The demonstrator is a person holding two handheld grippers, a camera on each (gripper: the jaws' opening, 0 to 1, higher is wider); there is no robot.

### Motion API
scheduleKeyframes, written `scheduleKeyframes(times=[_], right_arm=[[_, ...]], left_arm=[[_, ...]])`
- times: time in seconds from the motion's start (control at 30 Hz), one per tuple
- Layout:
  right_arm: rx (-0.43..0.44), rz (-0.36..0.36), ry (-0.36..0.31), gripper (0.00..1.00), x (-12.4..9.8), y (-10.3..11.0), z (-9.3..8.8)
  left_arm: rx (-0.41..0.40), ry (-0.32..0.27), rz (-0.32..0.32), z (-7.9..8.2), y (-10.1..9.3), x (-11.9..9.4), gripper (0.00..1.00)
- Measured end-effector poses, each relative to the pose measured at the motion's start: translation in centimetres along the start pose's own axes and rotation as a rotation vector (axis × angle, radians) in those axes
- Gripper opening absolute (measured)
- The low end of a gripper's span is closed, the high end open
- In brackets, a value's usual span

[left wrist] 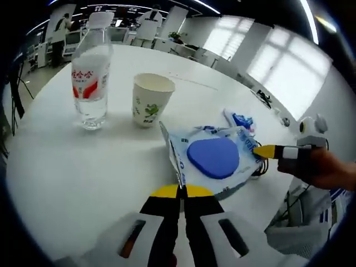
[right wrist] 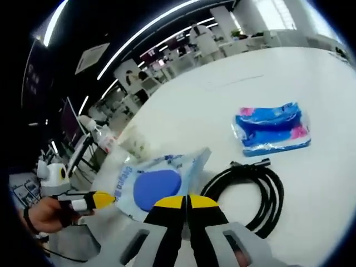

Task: Arrange the tabletop items into an orderly group along one side of the table until the central work area is clear of visible clutter.

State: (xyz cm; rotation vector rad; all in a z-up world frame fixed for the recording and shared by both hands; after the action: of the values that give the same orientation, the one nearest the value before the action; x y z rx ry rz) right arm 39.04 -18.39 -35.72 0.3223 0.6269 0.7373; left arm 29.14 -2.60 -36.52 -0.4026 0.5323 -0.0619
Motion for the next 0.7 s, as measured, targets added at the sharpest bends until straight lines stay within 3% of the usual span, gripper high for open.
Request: scheduleKeyframes(times=[0.07, 0.23, 0.47, 0.7], right_arm=[[0.001, -0.012, -0.01, 0.0, 0.0, -1.7, 1.0], [-0.017, -0.023, -0.031, 0.0, 0.1, -2.4, 2.7], [-0.055, 0.009, -0.041, 0.0, 2.4, -2.8, 5.1], [-0.073, 0.033, -0.031, 0.0, 3.6, -2.2, 5.5]], left_arm=[[0.012, 0.0, -0.014, 0.1, -1.0, 0.6, 0.0], [0.037, 0.0, -0.043, 0.7, -2.6, 1.9, 0.0], [0.01, 0.004, -0.041, 0.6, -2.1, 3.3, 0.0], [-0.034, -0.017, -0.019, 1.2, -1.4, 4.7, 0.0]])
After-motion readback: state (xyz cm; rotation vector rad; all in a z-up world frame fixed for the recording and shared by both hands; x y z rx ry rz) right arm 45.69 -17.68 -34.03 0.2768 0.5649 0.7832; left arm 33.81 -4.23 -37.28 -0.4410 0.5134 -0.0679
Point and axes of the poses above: the point that each gripper's makers call its tool centre point, and the gripper's own axes: x roughly forward along the fingers, y roughly to its left, z roughly out of its top, the point moved 1 cm from there along -x, roughly backward along the fingers, and after that the axes turned 13 degrees about -y, right-handed, at the moved point
